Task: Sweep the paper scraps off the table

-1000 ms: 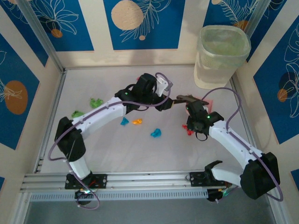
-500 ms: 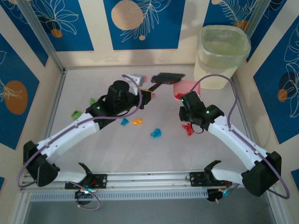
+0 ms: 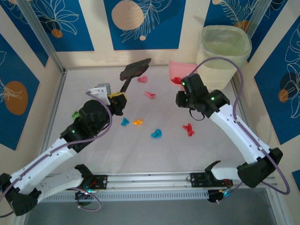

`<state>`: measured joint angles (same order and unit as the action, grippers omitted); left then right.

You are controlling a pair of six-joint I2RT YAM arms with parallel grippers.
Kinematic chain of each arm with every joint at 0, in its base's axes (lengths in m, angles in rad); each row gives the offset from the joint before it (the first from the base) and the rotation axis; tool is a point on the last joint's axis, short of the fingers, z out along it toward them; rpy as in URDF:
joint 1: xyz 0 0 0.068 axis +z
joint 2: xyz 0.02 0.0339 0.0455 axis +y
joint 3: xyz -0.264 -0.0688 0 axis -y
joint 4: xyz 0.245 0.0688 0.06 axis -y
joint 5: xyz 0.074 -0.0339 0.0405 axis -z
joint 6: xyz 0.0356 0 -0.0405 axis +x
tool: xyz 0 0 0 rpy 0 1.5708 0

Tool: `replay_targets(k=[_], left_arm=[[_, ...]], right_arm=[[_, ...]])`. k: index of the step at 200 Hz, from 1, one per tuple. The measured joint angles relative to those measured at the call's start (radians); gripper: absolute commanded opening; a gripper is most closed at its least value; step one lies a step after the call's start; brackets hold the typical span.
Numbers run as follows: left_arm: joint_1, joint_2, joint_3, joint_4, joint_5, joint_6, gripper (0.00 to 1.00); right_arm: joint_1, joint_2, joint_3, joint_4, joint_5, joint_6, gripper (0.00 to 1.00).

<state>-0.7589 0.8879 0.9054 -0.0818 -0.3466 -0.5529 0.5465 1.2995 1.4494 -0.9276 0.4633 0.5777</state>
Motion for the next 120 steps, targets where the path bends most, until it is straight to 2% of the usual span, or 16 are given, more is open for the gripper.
replay_targets(k=[22, 59, 120], left_arm=[[0.0, -0.036, -0.05, -0.001, -0.012, -0.029, 0.0], [0.0, -0.062, -0.079, -0.012, -0.016, -0.081, 0.0], [-0.003, -0.119, -0.158, -0.039, 0.039, -0.108, 0.0]], right_arm=[[-0.051, 0.053, 0.116, -0.003, -0.028, 0.019, 0.0], [-0.22, 0.161, 0.322, -0.011, -0.143, 0.084, 0.0], [-0.43, 0.445, 0.749, -0.062, -0.353, 0.185, 0.0]])
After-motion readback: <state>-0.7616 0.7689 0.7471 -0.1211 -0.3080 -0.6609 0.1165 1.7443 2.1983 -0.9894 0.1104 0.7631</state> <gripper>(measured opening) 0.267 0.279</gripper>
